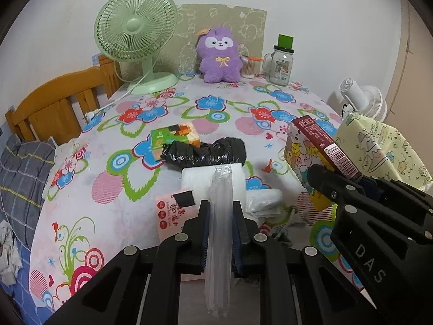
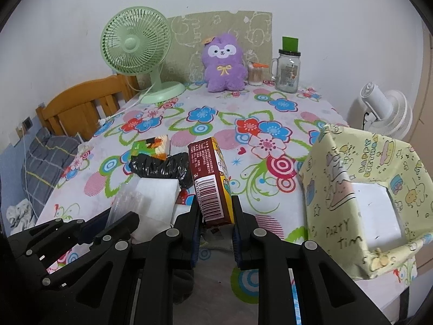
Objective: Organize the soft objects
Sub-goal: 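Carry the cup stack with the left gripper while the right gripper carries the snack box to the paper box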
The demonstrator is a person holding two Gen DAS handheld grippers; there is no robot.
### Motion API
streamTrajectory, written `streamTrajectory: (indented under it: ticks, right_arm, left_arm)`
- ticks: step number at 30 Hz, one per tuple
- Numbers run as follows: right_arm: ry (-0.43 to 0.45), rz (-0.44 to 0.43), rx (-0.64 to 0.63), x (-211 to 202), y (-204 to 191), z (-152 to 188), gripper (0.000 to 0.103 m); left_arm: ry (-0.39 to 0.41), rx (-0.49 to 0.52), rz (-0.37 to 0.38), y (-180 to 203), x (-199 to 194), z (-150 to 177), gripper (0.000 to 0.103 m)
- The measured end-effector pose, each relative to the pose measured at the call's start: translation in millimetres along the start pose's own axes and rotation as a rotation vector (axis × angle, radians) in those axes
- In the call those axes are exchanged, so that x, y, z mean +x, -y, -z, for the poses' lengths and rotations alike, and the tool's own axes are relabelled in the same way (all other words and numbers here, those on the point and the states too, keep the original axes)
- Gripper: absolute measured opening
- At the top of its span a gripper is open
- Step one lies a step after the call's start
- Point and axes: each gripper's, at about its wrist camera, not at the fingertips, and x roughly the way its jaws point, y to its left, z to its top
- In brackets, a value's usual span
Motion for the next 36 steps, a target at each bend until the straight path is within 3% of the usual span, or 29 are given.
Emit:
streamTrajectory:
  ticks: [36]
  right_arm:
    - [0.137,0.066,0.062,-78.9,67.7,-33.3,0.022]
  left_arm:
    - [0.124,0.09,0.053,81.1,-52.9,-45.0,0.013]
